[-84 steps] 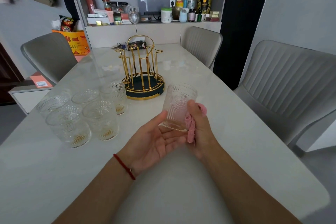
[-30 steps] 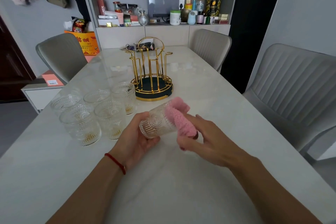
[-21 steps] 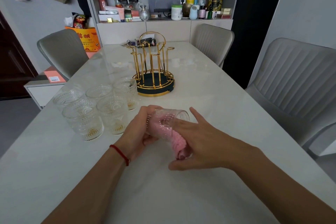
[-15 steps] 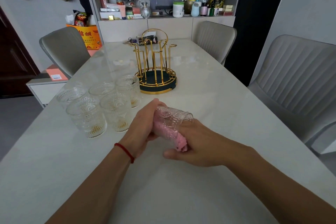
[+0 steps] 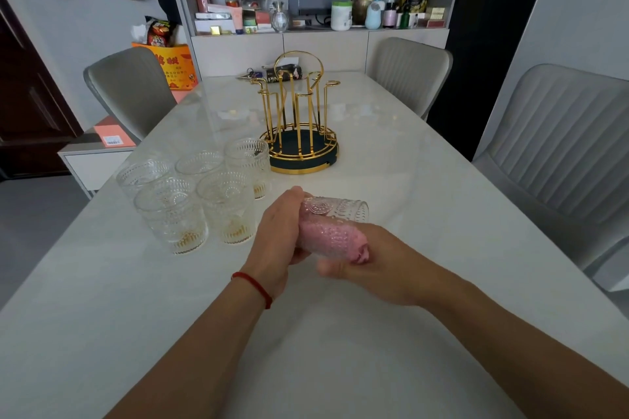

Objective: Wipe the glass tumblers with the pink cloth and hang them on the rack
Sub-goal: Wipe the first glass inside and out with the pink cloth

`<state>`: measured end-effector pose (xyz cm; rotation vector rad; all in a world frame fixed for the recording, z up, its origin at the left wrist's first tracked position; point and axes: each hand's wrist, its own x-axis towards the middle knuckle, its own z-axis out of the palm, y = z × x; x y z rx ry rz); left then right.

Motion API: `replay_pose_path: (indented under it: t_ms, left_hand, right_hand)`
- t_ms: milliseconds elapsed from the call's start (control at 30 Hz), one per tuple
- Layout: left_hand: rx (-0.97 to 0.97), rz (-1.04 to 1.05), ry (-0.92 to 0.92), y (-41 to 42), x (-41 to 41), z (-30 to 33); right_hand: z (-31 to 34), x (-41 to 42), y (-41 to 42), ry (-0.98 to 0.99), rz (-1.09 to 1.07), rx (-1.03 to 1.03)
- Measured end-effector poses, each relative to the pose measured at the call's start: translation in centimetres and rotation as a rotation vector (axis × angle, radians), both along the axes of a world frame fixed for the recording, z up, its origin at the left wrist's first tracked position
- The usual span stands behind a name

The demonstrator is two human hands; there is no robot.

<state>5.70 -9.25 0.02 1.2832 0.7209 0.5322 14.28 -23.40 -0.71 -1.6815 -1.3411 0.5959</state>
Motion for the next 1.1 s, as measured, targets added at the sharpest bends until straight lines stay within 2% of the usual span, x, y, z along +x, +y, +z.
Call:
replay_pose_path:
  t_ms: [100, 200, 333, 400, 467, 500, 567, 633, 733, 800, 900, 1033, 1100]
  left_hand:
    - [0.094, 0.032, 0.006, -0.1, 0.2, 0.0]
    - [0.315, 0.05, -0.06, -0.1, 0.1, -0.5]
    - [0.648, 0.047, -0.215, 0.2, -0.3, -1.0]
    - [0.707, 0.027, -0.246, 0.5, -0.4, -1.1]
    - [0.594, 0.007, -0.209, 0.4, -0.3, -1.0]
    - [0.461, -0.011, -0.175, 0.3, -0.3, -0.9]
    - [0.134, -0.11, -0.129, 0.6, -0.4, -0.4]
    - [-0.08, -0.279, -0.109, 1.3, -0.8, 0.0]
    - [-0.143, -0.356, 0.038, 1.4, -0.9, 0.2]
    - [-0.096, -0.262, 0.093, 1.0, -0.7, 0.1]
    - [-0.014, -0.163, 0.053, 0.6, -0.5, 0.2]
    - [0.113, -0.025, 0.025, -0.1, -0.2, -0.1]
    - [0.254, 0.013, -0.036, -0.4, 0.0, -0.7]
  right_hand:
    - [0.8, -1.1, -0.2, 0.181, 0.01, 0.051]
    - [0.5, -0.9, 0.0, 0.27, -0.095, 0.085]
    - [0.5, -0.9, 0.1, 0.692, -0.095, 0.101]
    - [0.9, -1.2, 0.1, 0.749, -0.062, 0.124]
    - [0.9, -1.6, -0.2, 0.492, -0.034, 0.105]
    - [0.9, -1.5, -0.3, 0.363, -0.028, 0.1]
    - [1.2, -0.9, -0.6, 0.263, 0.027, 0.067]
    - [1.9, -0.4, -1.1, 0.158, 0.057, 0.044]
    - [1.6, 0.4, -1.4, -0.311, 0.054, -0.078]
    - [1.0, 0.3, -1.3, -0.355, 0.109, -0.099]
    - [0.3, -0.3, -1.3, -0.072, 0.036, -0.009]
    - [-0.4, -1.7, -1.1, 0.252, -0.263, 0.074]
    - [-0.9, -2.4, -0.9, 0.58, -0.347, 0.07]
